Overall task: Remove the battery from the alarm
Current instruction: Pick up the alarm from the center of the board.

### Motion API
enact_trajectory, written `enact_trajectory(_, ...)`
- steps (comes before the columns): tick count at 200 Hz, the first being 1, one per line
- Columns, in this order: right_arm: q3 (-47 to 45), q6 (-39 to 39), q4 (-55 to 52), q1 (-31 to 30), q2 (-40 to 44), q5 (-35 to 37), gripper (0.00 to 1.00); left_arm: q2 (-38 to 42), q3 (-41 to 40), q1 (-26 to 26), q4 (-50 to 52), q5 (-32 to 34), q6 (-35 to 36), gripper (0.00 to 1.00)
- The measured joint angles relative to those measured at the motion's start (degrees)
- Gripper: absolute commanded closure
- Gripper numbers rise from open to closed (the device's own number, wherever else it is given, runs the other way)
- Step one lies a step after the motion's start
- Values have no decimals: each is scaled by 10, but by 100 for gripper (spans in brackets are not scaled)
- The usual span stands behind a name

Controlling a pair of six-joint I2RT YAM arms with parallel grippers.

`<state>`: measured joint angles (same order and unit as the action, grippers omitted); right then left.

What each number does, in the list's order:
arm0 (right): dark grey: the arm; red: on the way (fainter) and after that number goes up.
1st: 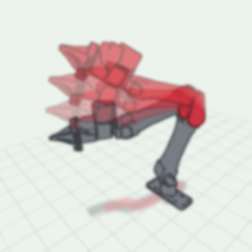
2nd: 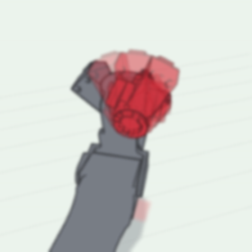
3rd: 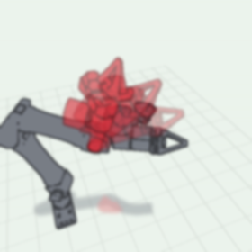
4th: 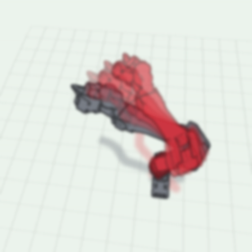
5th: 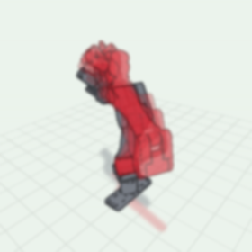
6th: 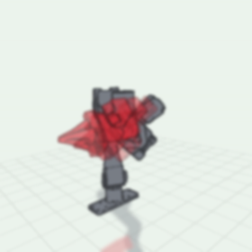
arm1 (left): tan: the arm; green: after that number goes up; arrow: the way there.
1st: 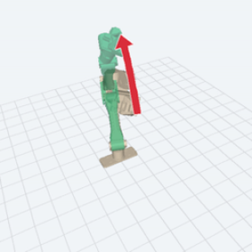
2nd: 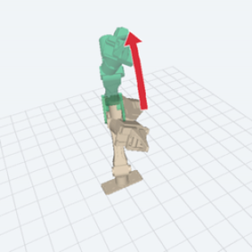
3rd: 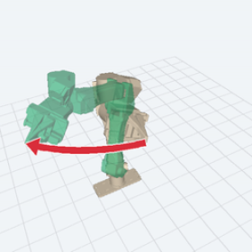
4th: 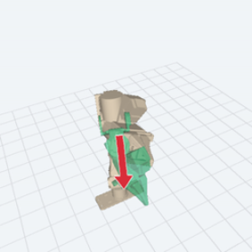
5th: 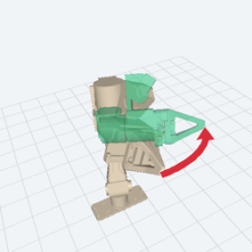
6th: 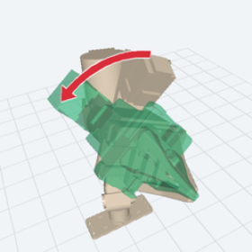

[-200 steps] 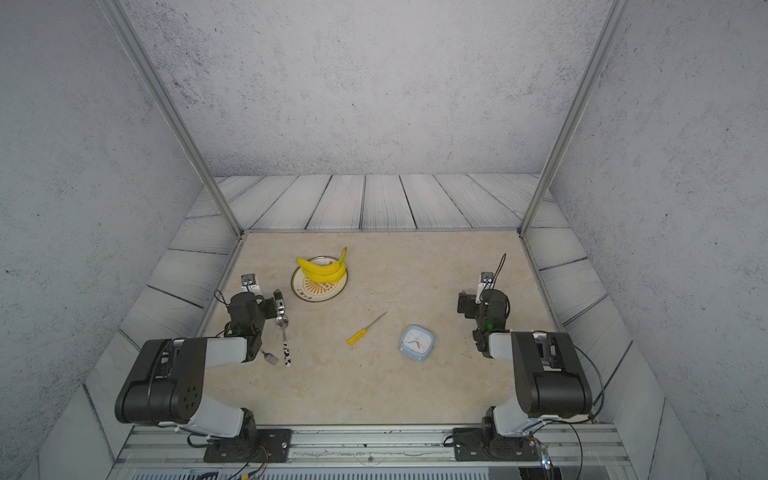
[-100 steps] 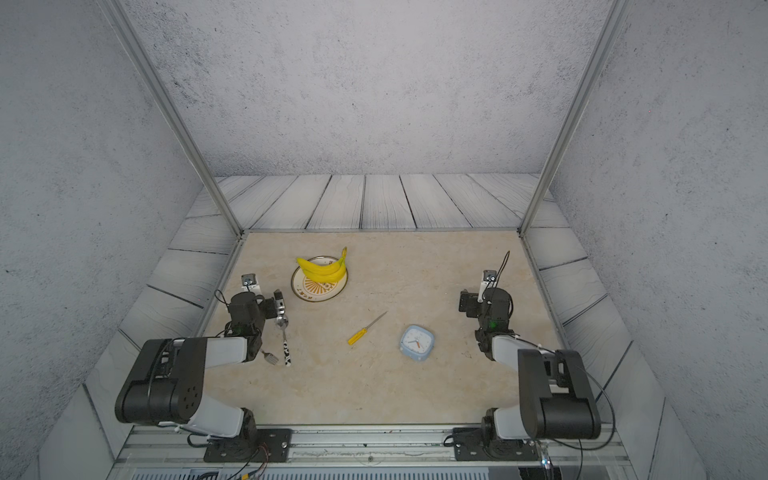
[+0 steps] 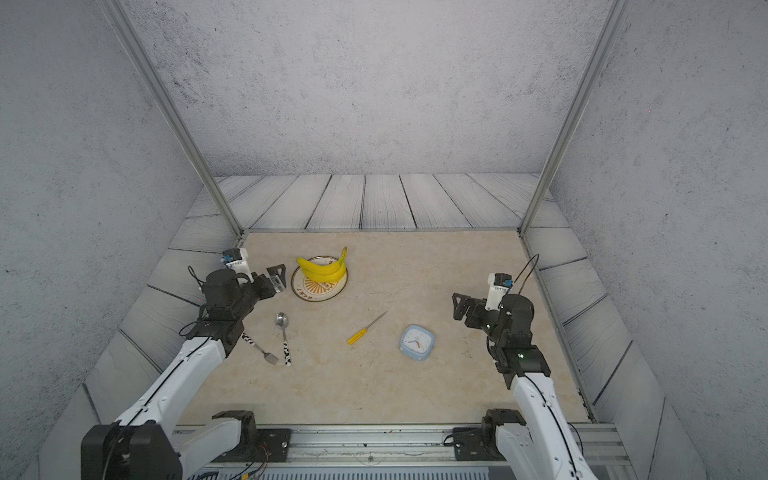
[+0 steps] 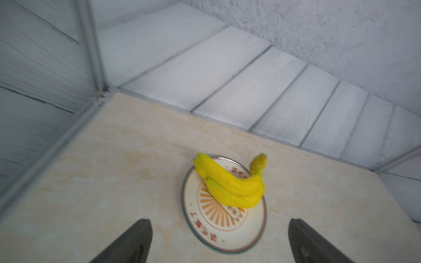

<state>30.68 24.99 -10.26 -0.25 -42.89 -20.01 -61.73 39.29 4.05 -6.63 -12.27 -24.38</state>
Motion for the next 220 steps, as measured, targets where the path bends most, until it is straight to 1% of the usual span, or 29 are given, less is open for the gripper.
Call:
enact_trajectory(25, -30, 49, -65, 0, 33, -68, 0, -8, 3, 71, 69, -98, -47, 10)
enact_trajectory(51, -77, 91, -97, 0, 36, -120, 4, -26, 20, 149, 124, -161, -71, 13)
enact_trajectory(78, -117, 118, -101, 0, 25, -149, 6, -67, 45, 235, 139, -194, -89, 16)
enact_trajectory(88, -125, 126, -97, 0, 17, -155, 7, -90, 56, 263, 139, -201, -92, 19)
enact_trajectory(107, -137, 136, -85, 0, -6, -168, 8, -157, 86, 307, 137, -213, -97, 26)
enact_trajectory(118, -140, 139, -77, 0, -21, -175, 9, -202, 108, 327, 135, -221, -100, 27)
enact_trajectory(147, -141, 145, -53, 0, -65, -191, 12, -306, 170, 366, 129, -231, -101, 29)
enact_trajectory(183, -143, 151, -27, 0, -99, -201, 14, -412, 254, 390, 129, -247, -95, 35)
enact_trajectory(220, -146, 156, -3, -1, -115, -204, 15, -473, 299, 396, 142, -255, -88, 39)
